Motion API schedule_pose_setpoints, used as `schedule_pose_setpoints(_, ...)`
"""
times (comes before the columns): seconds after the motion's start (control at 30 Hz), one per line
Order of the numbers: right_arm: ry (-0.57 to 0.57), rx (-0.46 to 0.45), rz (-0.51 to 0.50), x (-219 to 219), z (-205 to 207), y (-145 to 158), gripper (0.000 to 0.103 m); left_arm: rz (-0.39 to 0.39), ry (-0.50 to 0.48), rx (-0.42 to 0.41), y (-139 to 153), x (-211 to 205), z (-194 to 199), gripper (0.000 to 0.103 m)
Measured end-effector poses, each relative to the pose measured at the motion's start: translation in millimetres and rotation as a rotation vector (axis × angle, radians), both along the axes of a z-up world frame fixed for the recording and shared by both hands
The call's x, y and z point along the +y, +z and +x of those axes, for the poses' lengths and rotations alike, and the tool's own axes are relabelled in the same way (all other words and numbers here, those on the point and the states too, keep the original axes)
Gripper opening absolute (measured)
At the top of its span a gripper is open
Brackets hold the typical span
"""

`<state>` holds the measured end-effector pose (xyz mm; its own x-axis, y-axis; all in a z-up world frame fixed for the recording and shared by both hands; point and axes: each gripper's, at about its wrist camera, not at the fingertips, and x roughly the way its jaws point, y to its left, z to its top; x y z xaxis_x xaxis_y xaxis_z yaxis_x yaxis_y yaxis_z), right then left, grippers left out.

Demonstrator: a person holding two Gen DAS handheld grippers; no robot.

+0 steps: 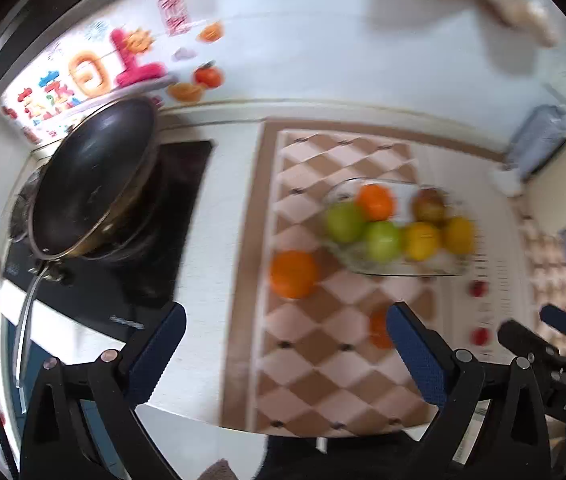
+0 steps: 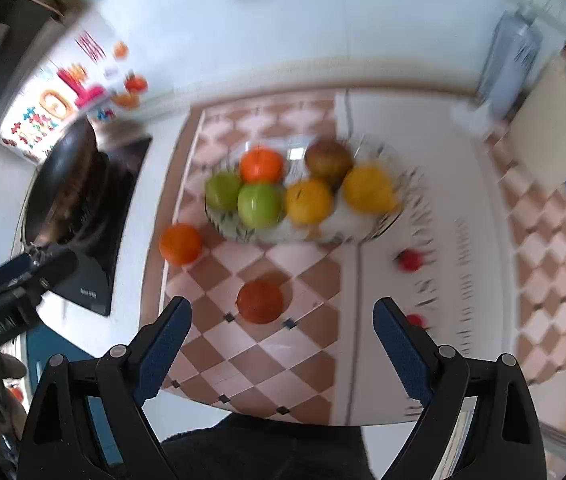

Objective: Organize fruits
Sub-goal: 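Lift both tools away from the plate, then grasp an orange with the left tool while the right tool grasps another orange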

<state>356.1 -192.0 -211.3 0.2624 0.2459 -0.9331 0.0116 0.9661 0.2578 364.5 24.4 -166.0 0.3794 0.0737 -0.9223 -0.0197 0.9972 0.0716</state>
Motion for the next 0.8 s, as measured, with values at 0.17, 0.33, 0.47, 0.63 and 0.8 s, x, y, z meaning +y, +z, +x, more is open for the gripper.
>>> schedule_pose_setpoints(0.17, 0.014, 0.201, 0.093, 22, 26, -92, 0.094, 0.077, 0.023, 0.09, -49, 26, 31, 0.102)
schedule_pose_setpoints(0.33, 0.032, 0.307, 0.113, 47, 38, -153, 0.092, 0.148, -0.051, 0.147, -86, 29, 55, 0.102)
schedule_pose_setpoints(0.47, 0.054, 0.337, 0.111, 61, 43, -177, 0.063, 0.181, -0.13, 0.215, -109, 20, 70, 0.102)
schedule_pose_setpoints(0.63, 0.083, 0.305, 0.073, 63, 41, -177, 0.06, 0.197, -0.208, 0.285, -135, 4, 87, 0.102)
schedule_pose_setpoints(0.8, 0.064, 0.298, 0.056, 43, 38, -169, 0.06, 0.114, -0.245, 0.382, -162, -8, 101, 0.102)
